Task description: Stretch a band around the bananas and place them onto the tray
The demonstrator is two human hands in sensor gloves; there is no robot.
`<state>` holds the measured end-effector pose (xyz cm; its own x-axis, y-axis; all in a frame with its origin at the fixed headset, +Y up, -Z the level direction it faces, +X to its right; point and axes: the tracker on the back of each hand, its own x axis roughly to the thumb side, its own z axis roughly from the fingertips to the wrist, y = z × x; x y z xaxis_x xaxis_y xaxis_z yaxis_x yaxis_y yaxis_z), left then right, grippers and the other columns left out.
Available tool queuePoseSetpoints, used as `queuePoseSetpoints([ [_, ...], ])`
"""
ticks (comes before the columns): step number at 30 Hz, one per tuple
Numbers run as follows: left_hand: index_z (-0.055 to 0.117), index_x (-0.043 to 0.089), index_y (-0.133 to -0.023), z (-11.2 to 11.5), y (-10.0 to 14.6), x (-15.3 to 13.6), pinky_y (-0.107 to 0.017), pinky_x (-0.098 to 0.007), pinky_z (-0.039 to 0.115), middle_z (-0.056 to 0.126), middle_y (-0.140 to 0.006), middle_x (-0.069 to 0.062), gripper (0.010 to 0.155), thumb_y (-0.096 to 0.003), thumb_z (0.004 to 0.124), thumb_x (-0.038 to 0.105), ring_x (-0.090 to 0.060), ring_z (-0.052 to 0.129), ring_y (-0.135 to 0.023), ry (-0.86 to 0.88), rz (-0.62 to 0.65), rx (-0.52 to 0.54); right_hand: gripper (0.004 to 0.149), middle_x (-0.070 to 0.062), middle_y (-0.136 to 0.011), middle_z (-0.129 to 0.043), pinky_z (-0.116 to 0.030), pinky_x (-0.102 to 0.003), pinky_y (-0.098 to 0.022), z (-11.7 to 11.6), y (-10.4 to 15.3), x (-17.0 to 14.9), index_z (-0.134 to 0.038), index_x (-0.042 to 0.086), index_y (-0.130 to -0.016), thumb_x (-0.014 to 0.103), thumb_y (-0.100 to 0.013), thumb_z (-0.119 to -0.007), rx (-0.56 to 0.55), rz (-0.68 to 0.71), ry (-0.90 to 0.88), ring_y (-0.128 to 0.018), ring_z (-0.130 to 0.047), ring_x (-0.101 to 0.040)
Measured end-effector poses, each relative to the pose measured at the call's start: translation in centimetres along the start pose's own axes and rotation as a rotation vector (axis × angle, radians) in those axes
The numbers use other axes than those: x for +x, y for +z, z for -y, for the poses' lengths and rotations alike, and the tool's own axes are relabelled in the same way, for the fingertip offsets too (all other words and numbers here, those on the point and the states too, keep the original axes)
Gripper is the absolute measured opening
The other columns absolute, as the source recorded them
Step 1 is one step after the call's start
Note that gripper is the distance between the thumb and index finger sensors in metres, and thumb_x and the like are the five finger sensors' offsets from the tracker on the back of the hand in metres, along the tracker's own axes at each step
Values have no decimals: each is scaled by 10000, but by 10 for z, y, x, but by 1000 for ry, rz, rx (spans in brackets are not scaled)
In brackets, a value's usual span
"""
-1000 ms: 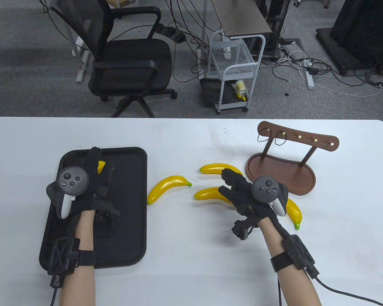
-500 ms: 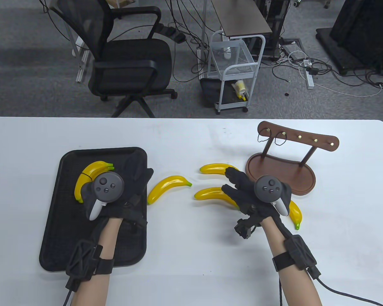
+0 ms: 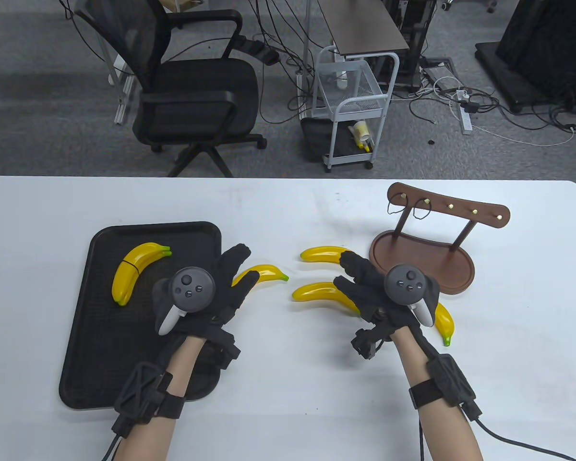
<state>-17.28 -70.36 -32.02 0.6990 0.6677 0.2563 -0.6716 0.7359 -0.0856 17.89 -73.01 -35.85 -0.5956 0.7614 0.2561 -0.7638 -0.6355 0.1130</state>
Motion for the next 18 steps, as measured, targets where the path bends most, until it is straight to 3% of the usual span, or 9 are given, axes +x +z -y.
queuePoseSetpoints([
  [7, 427, 276, -1163, 18, -2, 1, -849, -531, 504, 511, -1251, -21, 612, -645, 651, 514, -343, 614, -1145, -18, 11, -62, 668, -201, -1082, -644, -694, -556, -625, 9, -1, -10, -535, 82, -1095, 424, -562, -746, -47, -53, -59, -931, -730, -455],
  [18, 424, 287, -1161, 25, -1, 2, -857, -515, 507, 511, -1249, -7, 601, -650, 642, 516, -322, 616, -1148, 53, 24, -93, 659, -192, -1065, -671, -707, -547, -614, 38, -2, -38, -554, 86, -1084, 420, -554, -759, -202, -177, -233, -913, -754, -442],
])
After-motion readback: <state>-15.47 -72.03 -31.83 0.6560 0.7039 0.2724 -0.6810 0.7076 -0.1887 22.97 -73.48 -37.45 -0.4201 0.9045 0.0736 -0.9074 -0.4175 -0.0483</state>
